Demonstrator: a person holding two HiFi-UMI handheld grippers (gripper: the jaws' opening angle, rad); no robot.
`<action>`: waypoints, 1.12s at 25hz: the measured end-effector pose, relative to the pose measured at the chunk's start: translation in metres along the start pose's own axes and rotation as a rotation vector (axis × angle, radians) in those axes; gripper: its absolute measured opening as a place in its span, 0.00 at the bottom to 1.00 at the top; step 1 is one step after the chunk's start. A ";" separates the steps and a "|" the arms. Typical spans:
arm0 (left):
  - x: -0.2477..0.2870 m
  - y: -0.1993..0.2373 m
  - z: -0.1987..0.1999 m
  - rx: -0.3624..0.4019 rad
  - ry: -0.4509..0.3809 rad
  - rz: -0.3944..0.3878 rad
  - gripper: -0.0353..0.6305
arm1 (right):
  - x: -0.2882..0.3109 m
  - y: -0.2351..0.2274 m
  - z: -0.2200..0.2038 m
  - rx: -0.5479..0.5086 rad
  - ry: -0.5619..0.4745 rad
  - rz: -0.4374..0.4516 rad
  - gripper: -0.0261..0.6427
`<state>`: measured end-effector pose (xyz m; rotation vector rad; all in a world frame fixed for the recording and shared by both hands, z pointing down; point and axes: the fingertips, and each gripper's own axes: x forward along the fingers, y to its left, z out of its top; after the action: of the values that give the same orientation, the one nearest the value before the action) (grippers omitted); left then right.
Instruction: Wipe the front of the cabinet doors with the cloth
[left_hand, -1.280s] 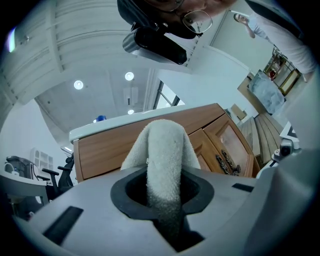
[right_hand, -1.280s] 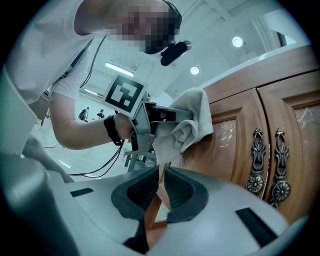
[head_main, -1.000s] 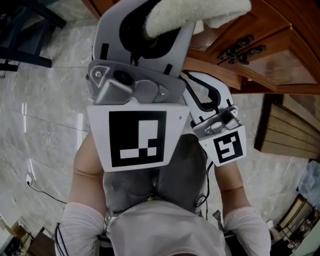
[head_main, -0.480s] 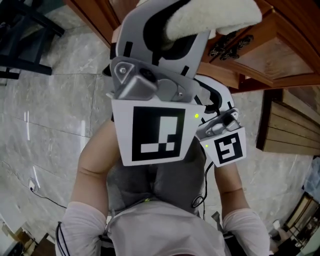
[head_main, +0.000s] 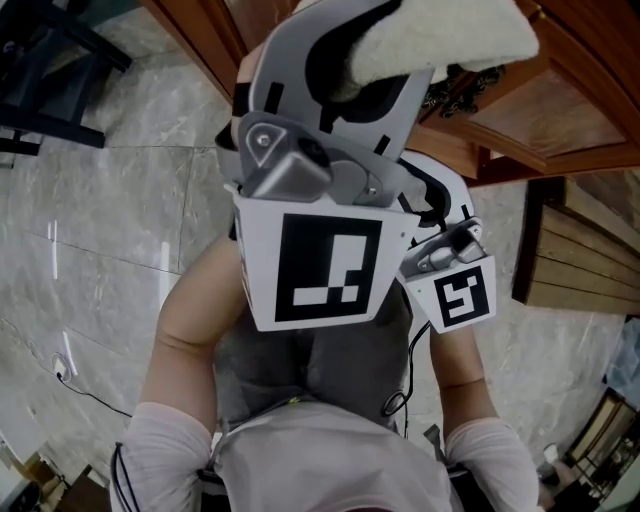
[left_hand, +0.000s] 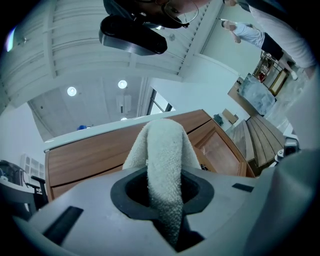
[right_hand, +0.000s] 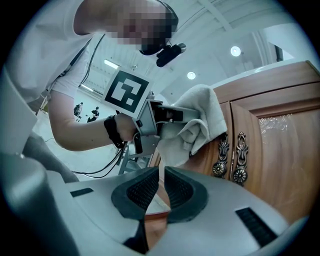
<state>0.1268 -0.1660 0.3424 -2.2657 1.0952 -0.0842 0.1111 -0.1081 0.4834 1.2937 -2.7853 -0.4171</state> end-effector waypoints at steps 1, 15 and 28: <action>-0.004 0.003 -0.002 0.003 0.004 0.008 0.19 | 0.001 0.002 0.000 -0.001 -0.001 0.005 0.13; -0.095 0.070 -0.079 0.079 0.193 0.141 0.19 | 0.043 0.044 -0.003 0.002 -0.032 0.100 0.13; -0.104 0.087 -0.139 0.074 0.289 0.189 0.19 | 0.050 0.047 -0.015 -0.006 -0.007 0.110 0.13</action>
<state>-0.0445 -0.2004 0.4274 -2.1162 1.4262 -0.3787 0.0461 -0.1209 0.5066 1.1326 -2.8421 -0.4244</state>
